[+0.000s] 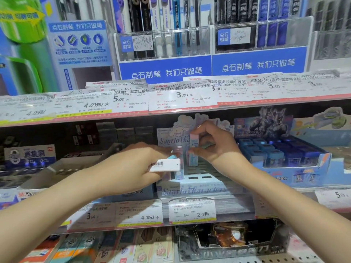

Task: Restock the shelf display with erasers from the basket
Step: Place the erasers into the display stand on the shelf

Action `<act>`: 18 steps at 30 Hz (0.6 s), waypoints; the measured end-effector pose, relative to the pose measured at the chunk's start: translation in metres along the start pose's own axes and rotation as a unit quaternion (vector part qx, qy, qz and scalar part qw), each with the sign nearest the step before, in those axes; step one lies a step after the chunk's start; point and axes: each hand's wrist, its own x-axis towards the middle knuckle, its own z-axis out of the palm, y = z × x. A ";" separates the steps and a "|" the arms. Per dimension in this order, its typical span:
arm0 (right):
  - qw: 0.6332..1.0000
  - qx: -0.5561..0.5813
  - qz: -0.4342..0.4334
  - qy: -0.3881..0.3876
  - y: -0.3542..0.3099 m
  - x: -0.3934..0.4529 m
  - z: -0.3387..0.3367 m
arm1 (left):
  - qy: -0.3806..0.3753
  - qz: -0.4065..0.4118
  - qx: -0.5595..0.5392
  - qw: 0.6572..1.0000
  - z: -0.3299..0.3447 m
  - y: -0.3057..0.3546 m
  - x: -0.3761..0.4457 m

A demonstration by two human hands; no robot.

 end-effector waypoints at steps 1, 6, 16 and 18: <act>1.000 0.002 -0.004 -0.005 0.000 0.000 0.001 | -0.001 0.000 0.001 1.000 0.000 -0.001 0.001; 1.000 -0.001 -0.008 -0.022 0.003 0.001 0.002 | -0.004 0.011 -0.009 1.000 0.000 -0.004 0.001; 0.999 0.026 -0.044 -0.004 0.008 0.002 0.003 | -0.001 0.043 -0.015 0.999 0.004 -0.010 0.003; 0.999 0.038 -0.035 -0.014 0.008 0.002 0.002 | -0.003 0.039 -0.009 0.999 0.005 -0.015 0.004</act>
